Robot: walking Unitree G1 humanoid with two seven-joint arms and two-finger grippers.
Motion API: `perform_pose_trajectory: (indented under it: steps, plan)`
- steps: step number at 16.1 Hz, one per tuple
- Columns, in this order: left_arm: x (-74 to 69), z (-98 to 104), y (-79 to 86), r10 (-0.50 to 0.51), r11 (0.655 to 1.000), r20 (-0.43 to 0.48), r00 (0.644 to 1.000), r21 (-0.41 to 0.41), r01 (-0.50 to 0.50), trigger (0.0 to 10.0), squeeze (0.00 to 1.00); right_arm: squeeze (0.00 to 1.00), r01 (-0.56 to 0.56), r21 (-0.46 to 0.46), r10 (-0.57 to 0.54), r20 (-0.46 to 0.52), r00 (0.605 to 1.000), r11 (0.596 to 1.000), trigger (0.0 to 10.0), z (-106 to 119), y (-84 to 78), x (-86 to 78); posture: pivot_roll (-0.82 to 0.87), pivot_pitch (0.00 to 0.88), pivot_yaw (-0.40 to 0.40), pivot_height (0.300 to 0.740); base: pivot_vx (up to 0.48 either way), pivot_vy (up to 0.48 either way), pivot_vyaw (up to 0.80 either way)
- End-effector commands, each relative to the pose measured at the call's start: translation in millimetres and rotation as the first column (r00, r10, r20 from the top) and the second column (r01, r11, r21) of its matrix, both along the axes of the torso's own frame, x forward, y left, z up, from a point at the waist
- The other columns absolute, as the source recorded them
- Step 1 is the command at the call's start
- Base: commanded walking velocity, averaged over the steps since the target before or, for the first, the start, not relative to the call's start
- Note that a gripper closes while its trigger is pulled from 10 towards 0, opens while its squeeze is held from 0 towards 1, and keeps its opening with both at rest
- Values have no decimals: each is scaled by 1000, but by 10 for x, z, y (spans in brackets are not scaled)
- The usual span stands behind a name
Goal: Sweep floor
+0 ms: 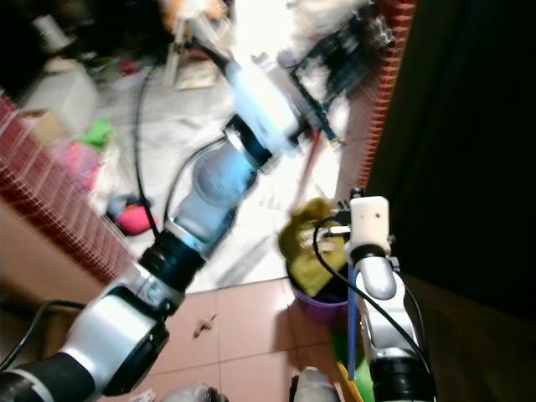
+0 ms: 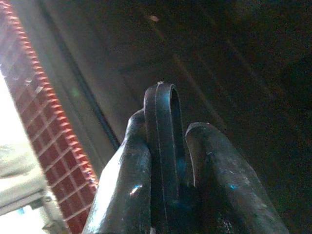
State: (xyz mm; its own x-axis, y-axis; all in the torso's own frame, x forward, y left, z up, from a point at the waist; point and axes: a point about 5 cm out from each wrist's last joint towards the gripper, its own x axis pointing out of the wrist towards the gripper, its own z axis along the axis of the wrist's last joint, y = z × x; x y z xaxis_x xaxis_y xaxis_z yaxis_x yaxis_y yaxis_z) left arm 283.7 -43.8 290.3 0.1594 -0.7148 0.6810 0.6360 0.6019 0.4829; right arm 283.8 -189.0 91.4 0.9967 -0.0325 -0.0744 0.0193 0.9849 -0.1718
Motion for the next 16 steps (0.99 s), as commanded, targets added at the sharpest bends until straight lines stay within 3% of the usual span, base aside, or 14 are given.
perform_pose_trajectory:
  steps: [1, 2, 3, 5, 7, 9, 11, 12, 13, 14, 15, 16]
  plan:
    - [-95, 13, -125, -59, 998, -25, 998, -18, 59, 10000, 0, 0, -8, 7, 8, 4, 1000, 1000, 10000, 6, 11, 12, -156, 0, 78, 740, 0, 0, 0]
    - [-101, 76, -83, -46, 999, 28, 999, -2, 46, 10000, 0, 0, -4, 6, 4, 16, 1000, 1000, 10000, 21, -4, 9, -156, 0, 76, 740, 0, 0, 0]
    - [-30, 144, -21, -14, 999, -39, 999, -53, 12, 10000, 0, 0, -5, 4, 5, 18, 1000, 1000, 10000, 20, -8, 9, -156, 0, 75, 740, 0, 0, 0]
    - [-12, 175, 0, -3, 999, -3, 1000, -34, 3, 10000, 0, 0, -4, 1, 4, 22, 1000, 1000, 10000, 24, -13, 17, -155, 0, 72, 740, 0, 0, 0]
    - [-6, 324, 79, 21, 999, 77, 997, -48, -17, 10000, 0, 0, -5, -3, 5, 33, 999, 1000, 10000, 46, -14, 26, -156, 0, 68, 740, 0, 0, 0]
    - [-78, 394, 71, 13, 1000, 201, 980, 1, -14, 10000, 0, 0, -4, -6, 4, 34, 999, 1000, 10000, 44, -22, 29, -149, 0, 62, 740, 0, 0, 0]
    - [33, 578, 180, 73, 997, 185, 980, -44, -66, 10000, 0, 0, -2, -10, 2, 39, 999, 1000, 10000, 53, -23, 45, -151, 0, 61, 740, 0, 0, 0]
    - [106, 699, 286, 157, 984, 189, 969, -115, -137, 10000, 0, 0, -1, -12, 2, 39, 999, 1000, 10000, 54, -28, 45, -150, 0, 57, 740, 0, 0, 0]
    - [35, 574, 158, 56, 998, 179, 982, -8, -55, 10000, 0, 0, -2, -13, 2, 39, 999, 1000, 10000, 51, -30, 47, -146, 0, 54, 740, 0, 0, 0]
    - [-36, 585, 198, 94, 995, 247, 964, -58, -82, 10000, 0, 0, -3, -14, 4, 40, 999, 1000, 10000, 53, -24, 51, -153, 0, 59, 740, 0, 0, 0]
    - [22, 516, 149, 44, 998, 103, 994, -50, -39, 10000, 0, 0, -1, -15, 2, 42, 999, 1000, 10000, 59, -32, 61, -149, 0, 54, 740, 0, 0, 0]
    - [-78, 473, 135, 95, 995, 281, 955, -8, -97, 10000, 0, 0, 0, -15, 1, 43, 999, 1000, 10000, 62, -32, 66, -149, 0, 55, 740, 0, 0, 0]
